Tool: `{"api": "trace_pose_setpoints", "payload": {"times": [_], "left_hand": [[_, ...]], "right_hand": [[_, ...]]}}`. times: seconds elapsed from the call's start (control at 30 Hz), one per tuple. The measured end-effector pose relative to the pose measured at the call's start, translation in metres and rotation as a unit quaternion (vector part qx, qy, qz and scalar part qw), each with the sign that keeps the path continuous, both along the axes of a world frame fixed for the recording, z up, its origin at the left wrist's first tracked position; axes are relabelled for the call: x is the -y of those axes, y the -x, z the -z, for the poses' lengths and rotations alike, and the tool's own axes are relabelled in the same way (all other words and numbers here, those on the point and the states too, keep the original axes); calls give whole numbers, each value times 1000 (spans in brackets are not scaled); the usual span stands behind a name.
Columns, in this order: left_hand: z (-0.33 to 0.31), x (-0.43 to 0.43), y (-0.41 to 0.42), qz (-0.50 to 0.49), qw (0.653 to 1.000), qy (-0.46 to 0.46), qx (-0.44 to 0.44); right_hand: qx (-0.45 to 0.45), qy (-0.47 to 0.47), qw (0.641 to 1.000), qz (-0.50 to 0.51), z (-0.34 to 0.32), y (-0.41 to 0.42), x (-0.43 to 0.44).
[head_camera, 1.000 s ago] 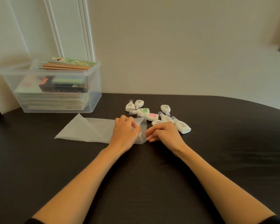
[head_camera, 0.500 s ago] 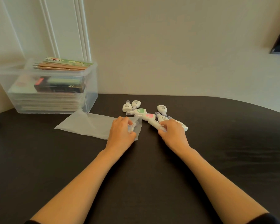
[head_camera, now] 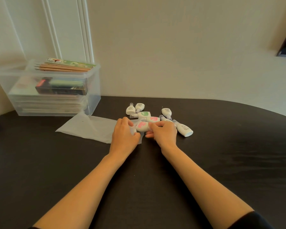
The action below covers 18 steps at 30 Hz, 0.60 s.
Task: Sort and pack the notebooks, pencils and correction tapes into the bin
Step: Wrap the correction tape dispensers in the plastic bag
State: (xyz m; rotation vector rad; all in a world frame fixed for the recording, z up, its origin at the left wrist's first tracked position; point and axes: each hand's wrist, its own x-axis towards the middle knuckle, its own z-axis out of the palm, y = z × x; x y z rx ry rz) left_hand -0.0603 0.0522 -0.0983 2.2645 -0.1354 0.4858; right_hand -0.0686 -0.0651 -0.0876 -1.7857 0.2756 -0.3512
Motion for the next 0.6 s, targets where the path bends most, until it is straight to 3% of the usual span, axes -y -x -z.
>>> {"api": "trace_pose_setpoints", "payload": {"times": [0.3, 0.5, 0.6], "left_hand": [[0, -8, -7, -5, 999, -26, -18], [-3, -12, -7, 10, 999, 13, -29], [-1, -10, -6, 29, 999, -11, -41]], "right_hand": [[-85, 58, 989, -106, -5, -6, 1], [-102, 110, 976, -161, -7, -5, 4], [-115, 116, 970, -182, -11, -4, 9]]}}
